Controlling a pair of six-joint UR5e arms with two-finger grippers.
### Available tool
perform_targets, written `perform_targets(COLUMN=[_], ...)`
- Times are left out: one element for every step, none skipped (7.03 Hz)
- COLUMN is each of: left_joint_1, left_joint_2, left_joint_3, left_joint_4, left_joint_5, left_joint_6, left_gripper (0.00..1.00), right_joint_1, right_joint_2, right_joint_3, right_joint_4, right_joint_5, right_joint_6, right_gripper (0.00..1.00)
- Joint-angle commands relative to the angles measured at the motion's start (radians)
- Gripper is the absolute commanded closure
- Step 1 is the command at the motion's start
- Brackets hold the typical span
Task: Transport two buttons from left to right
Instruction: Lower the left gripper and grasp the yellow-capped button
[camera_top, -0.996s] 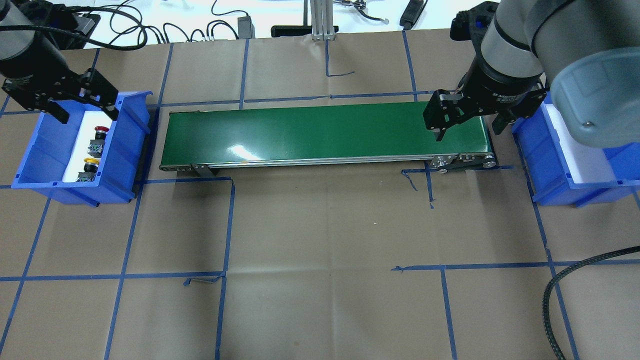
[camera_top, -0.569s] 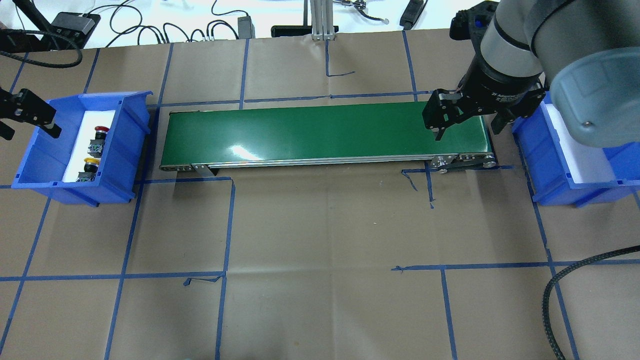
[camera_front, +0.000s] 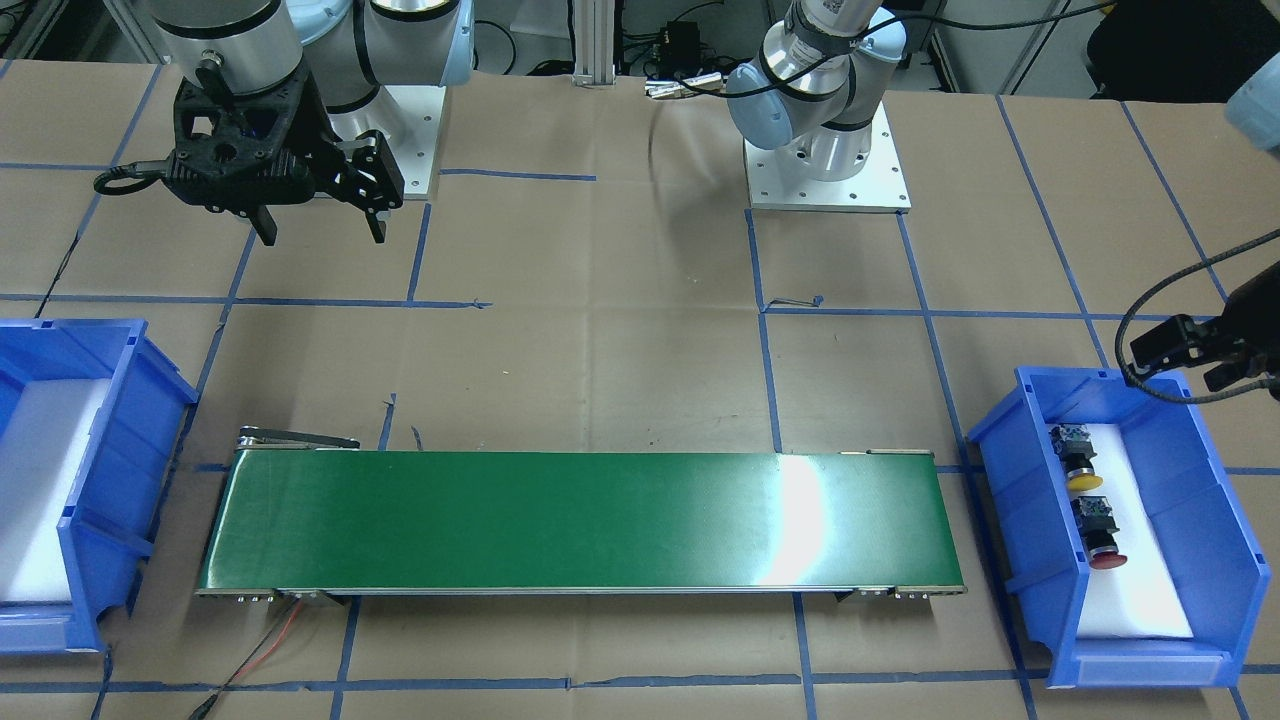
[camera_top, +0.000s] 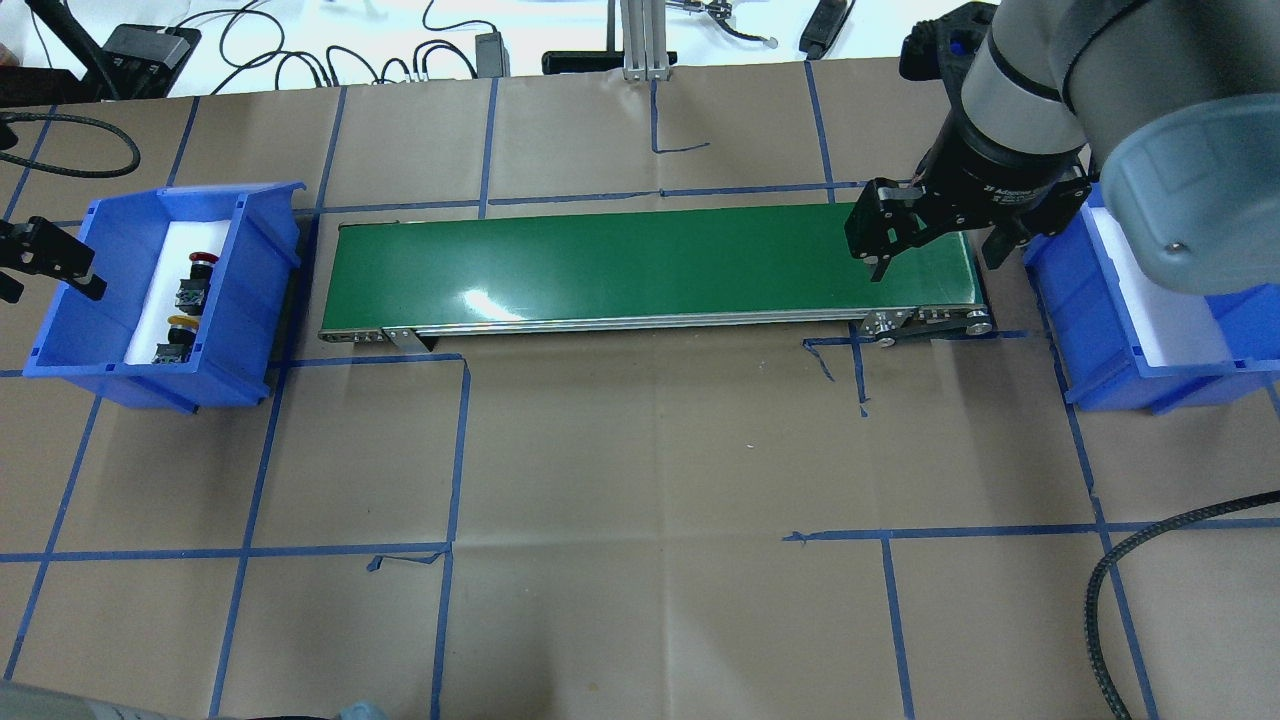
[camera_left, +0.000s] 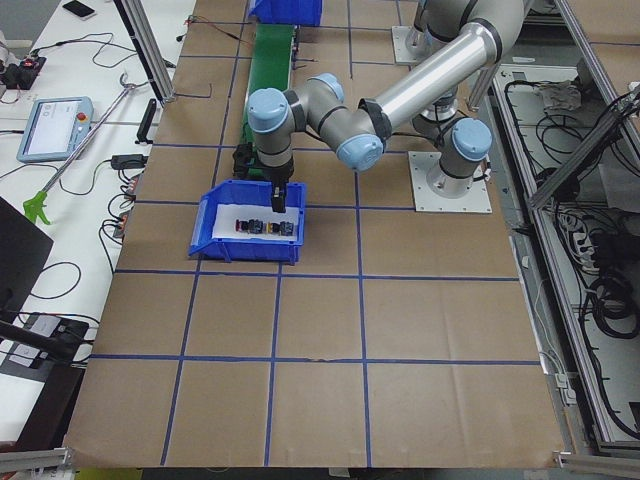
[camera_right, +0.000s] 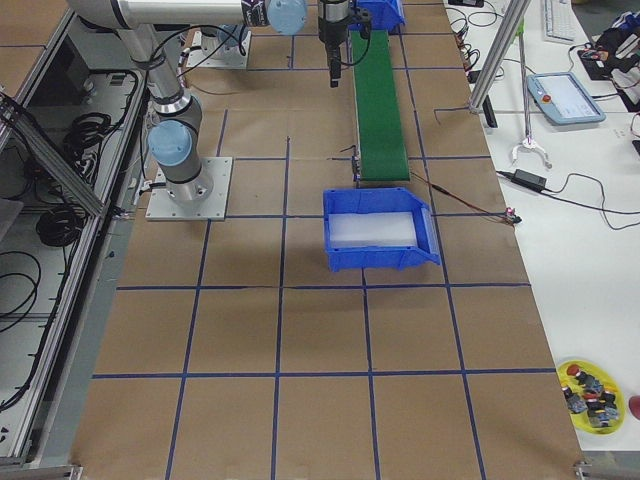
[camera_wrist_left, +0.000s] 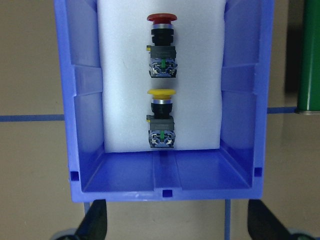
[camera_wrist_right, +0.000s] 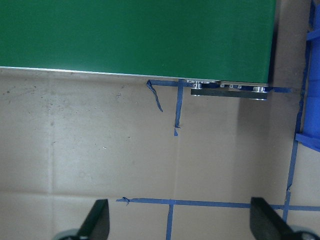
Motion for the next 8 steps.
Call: perform_targets(left_joint_1=[-0.029, -0.039, -0.037, -0.037, -0.036, -0.034, -0.034, -0.034], left_joint_2=[-0.061, -0.087, -0.100, -0.114, -0.133, -0.152, -0.161, -0.176], left_joint_3=[-0.023, -0.049, -0.091, -0.136, -0.168, -0.179, -0.181, -0.181], left_joint_4=[0.121, 0.181, 0.264, 0.325, 0.394, 0.410, 0.410, 0.410], left_joint_5=[0.001, 0.000, 0.000, -0.002, -0.002, -0.002, 0.001, 0.006], left_joint_6=[-0.012, -0.012, -0.012, -0.012, -0.011, -0.012, -0.011, -0.011], left_gripper=[0.00, 0.00, 0.00, 0.00, 0.00, 0.00, 0.00, 0.00], right_joint_1=[0.000, 0.000, 0.000, 0.000, 0.000, 0.000, 0.000, 0.000], right_joint_2=[0.001, 0.001, 0.001, 0.001, 0.001, 0.001, 0.001, 0.001], right_joint_3=[0.000, 0.000, 0.000, 0.000, 0.000, 0.000, 0.000, 0.000], right_joint_4=[0.003, 0.006, 0.006, 0.006, 0.009, 0.009, 0.011, 0.011], right_joint_5=[0.000, 0.000, 0.000, 0.000, 0.000, 0.000, 0.000, 0.000], right_joint_6=[0.000, 0.000, 0.000, 0.000, 0.000, 0.000, 0.000, 0.000], right_gripper=[0.00, 0.00, 0.00, 0.00, 0.00, 0.00, 0.00, 0.00])
